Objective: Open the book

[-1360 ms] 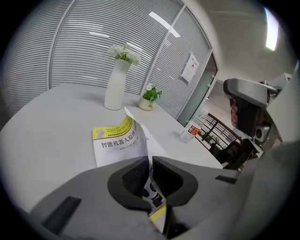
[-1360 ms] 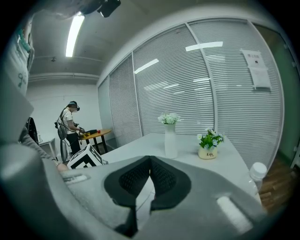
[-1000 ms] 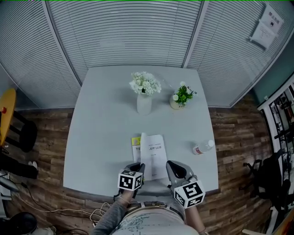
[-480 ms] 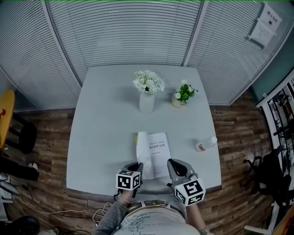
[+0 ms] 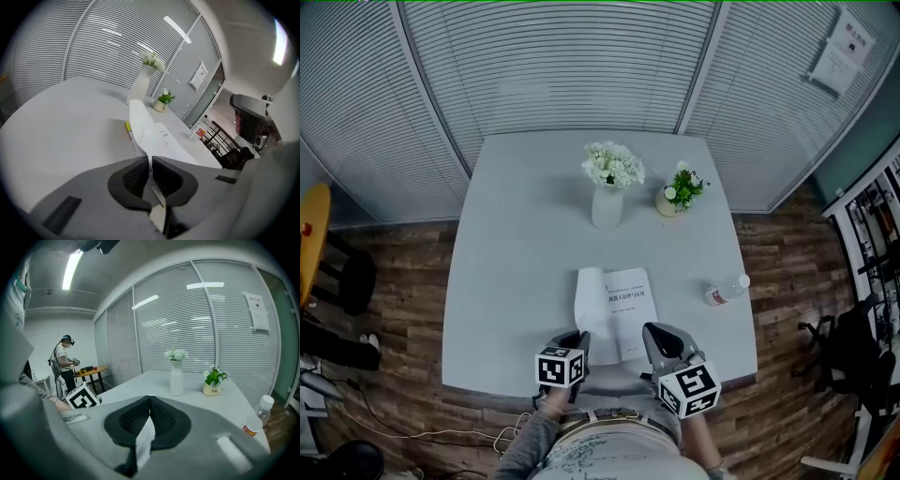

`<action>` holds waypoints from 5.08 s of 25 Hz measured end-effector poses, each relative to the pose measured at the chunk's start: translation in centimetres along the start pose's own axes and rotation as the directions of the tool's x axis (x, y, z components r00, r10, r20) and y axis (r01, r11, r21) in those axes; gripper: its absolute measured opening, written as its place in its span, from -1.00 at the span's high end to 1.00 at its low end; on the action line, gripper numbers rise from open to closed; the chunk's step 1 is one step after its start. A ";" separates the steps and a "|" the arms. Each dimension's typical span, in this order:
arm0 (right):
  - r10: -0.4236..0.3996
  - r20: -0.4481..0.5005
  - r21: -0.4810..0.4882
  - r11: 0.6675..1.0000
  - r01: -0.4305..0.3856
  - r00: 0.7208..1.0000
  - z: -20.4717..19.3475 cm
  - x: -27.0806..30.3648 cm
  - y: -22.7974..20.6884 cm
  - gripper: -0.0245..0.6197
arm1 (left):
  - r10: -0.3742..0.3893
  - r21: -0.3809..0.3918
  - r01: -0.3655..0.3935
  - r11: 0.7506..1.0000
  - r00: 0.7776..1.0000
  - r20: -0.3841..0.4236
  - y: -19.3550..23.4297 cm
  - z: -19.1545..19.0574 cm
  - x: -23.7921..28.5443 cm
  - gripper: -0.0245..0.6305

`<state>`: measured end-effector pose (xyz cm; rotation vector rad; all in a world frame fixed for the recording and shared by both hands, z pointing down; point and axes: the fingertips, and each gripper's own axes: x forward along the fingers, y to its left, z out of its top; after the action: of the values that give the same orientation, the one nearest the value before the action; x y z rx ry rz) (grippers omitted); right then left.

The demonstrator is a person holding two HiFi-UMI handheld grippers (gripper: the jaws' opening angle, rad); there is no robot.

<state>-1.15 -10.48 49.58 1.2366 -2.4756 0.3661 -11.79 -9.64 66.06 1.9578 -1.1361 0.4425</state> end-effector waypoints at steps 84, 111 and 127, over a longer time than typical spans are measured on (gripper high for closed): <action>0.021 -0.045 -0.005 1.000 -0.021 0.999 -1.2 5.8 5.9 0.92 | 0.136 0.176 -0.099 0.979 0.967 -0.216 12.0 -5.6 -3.1 0.82; 0.069 -0.069 -0.038 0.997 -0.072 0.995 -1.4 1.7 0.0 0.88 | 0.283 0.136 -0.265 0.955 0.949 -0.137 11.7 -5.3 -4.1 0.53; 0.093 -0.065 -0.052 0.994 -0.096 0.994 -1.6 1.0 -1.3 0.88 | 0.254 0.145 -0.246 0.958 0.966 -0.042 7.9 -2.2 -5.5 0.44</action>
<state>-0.34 -11.33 51.52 1.0723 -2.4792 0.3524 -21.20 -6.94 67.60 1.9101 -1.3514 0.7279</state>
